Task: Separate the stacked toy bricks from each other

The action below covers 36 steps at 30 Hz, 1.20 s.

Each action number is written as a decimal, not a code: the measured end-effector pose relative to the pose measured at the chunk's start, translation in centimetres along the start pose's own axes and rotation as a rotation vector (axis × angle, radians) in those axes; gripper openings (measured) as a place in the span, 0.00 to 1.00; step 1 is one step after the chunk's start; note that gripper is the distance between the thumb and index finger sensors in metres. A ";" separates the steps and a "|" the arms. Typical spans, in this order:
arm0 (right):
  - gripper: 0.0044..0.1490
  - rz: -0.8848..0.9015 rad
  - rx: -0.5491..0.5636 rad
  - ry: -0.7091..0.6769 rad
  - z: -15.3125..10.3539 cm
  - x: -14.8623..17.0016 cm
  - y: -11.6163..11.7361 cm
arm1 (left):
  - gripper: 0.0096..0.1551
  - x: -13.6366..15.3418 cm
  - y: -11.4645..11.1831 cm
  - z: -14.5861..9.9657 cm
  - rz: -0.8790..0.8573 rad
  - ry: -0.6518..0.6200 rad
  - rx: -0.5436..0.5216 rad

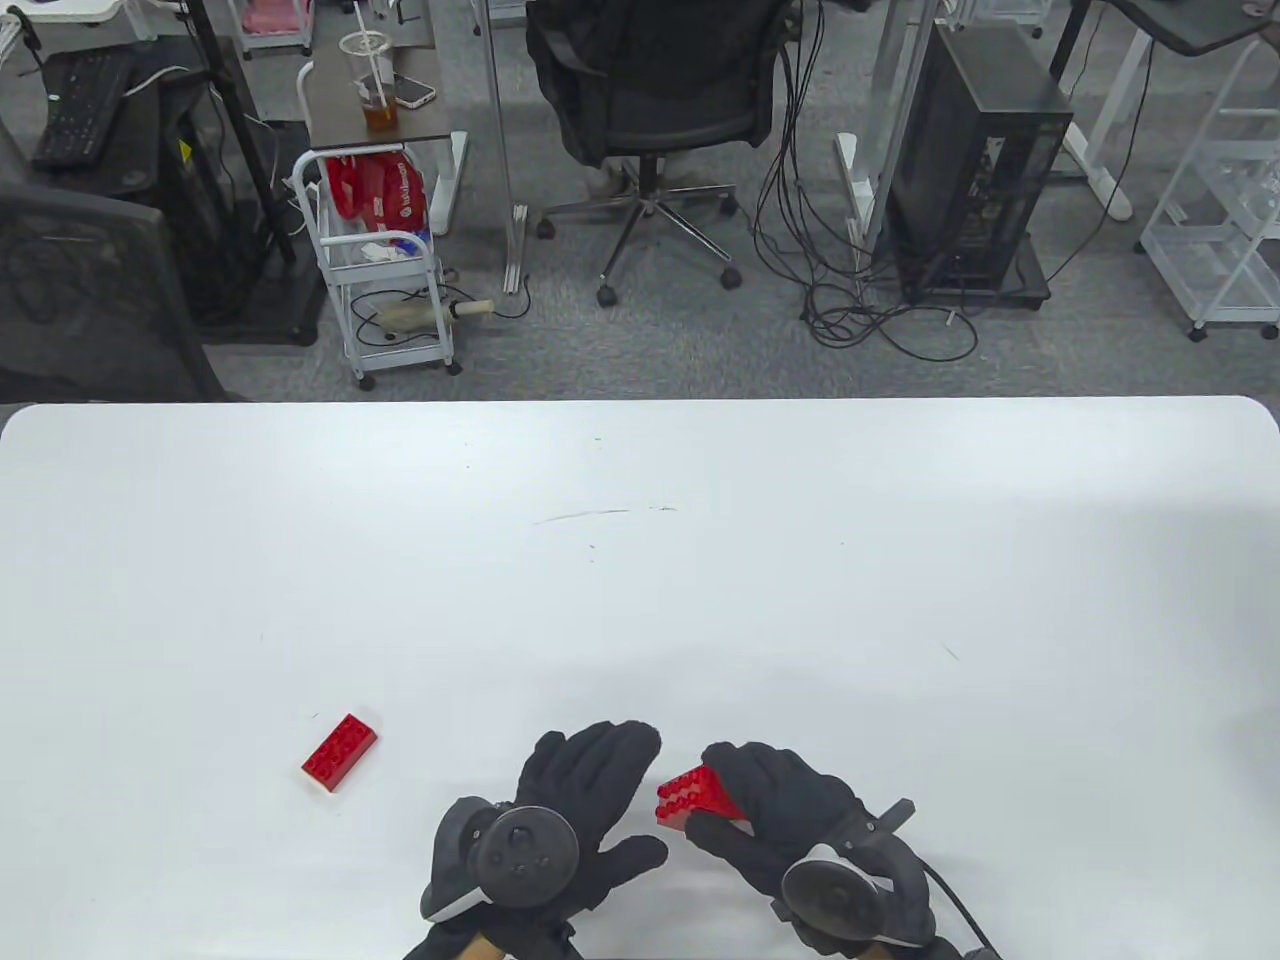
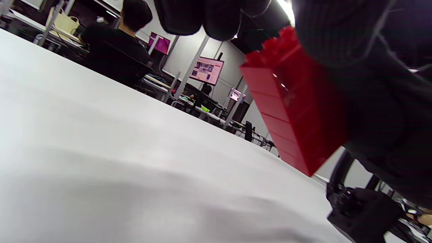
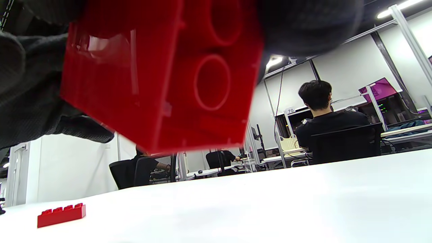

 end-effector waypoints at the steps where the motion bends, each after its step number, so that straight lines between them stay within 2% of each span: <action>1: 0.41 -0.001 -0.006 -0.005 0.0 -0.1 0.1 | 0.57 -0.2 -0.2 0.1 0.005 -0.008 0.011; 5: 0.41 -0.015 -0.037 -0.021 -0.2 -0.5 0.7 | 0.58 -0.8 -1.3 0.6 0.041 -0.026 0.053; 10: 0.41 -0.010 -0.071 -0.032 -0.3 -0.4 1.2 | 0.52 -0.3 -1.8 0.9 -0.012 -0.019 0.063; 13: 0.41 -0.008 -0.069 -0.035 -0.3 -0.5 1.2 | 0.47 -0.3 -1.7 0.8 -0.036 -0.018 0.022; 21: 0.41 0.066 -0.096 0.036 -0.4 -0.4 1.4 | 0.45 -0.3 -1.3 0.7 -0.092 0.003 -0.065; 31: 0.41 0.128 -0.082 0.058 -0.4 -0.1 0.9 | 0.45 -2.0 -1.6 0.6 0.012 0.033 -0.140; 36: 0.41 0.124 -0.064 0.058 -0.3 -0.3 0.6 | 0.46 -3.3 -1.4 0.0 0.150 0.038 -0.217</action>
Point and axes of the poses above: the tracker on the back of each hand, its own x axis roughly to the little-finger side, its own z axis roughly from the wrist to the fingertips, y = z × x, the point moved 2 cm from there along z, roughly from the wrist to the fingertips, and after that the axes turned 8 degrees about x, right-handed, at the moved point
